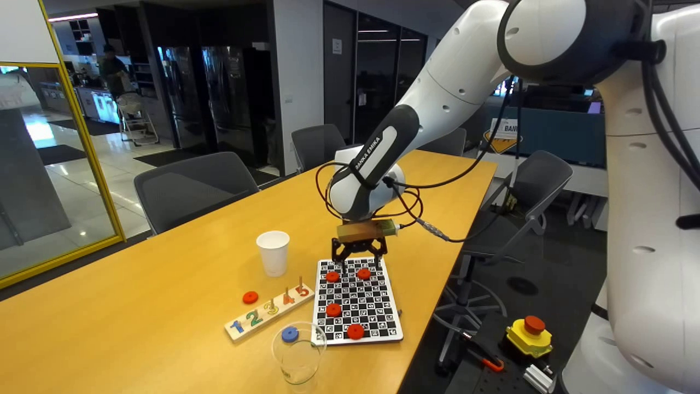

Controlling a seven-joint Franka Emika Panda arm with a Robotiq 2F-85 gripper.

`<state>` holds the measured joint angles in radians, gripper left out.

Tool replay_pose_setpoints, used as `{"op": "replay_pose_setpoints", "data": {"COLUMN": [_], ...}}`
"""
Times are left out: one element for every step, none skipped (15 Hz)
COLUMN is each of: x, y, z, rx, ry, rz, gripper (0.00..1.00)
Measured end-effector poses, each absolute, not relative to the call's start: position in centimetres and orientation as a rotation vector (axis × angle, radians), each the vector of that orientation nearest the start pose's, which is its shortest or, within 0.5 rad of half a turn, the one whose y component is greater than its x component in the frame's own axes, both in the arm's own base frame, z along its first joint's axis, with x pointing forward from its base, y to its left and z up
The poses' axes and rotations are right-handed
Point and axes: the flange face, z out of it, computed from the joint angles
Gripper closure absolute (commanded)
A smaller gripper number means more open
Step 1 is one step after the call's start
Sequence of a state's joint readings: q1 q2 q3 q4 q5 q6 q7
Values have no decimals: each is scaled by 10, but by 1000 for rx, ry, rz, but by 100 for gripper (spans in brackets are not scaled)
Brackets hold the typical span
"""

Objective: Place the orange rings inside the white cup then put the blue ring in the clear cup

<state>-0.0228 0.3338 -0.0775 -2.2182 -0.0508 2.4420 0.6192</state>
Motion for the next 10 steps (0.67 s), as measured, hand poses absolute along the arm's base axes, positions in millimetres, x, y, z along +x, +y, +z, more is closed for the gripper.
{"op": "replay_pose_setpoints", "data": {"x": [537, 536, 536, 536, 536, 536, 536, 536, 535, 535], "y": [-56, -57, -59, -60, -61, -62, -63, -64, -65, -65], "z": [214, 214, 213, 213, 213, 213, 213, 213, 213, 213], "rx": [-3033, -3027, -3021, -3018, -3016, -3015, -3014, -3012, -3011, -3010], "ry": [1075, 1083, 1091, 1098, 1102, 1106, 1109, 1112, 1115, 1117], "rz": [151, 154, 156, 156, 157, 157, 157, 157, 157, 157], "gripper": [0, 0, 0, 0, 0, 0, 0, 0, 0, 0]}}
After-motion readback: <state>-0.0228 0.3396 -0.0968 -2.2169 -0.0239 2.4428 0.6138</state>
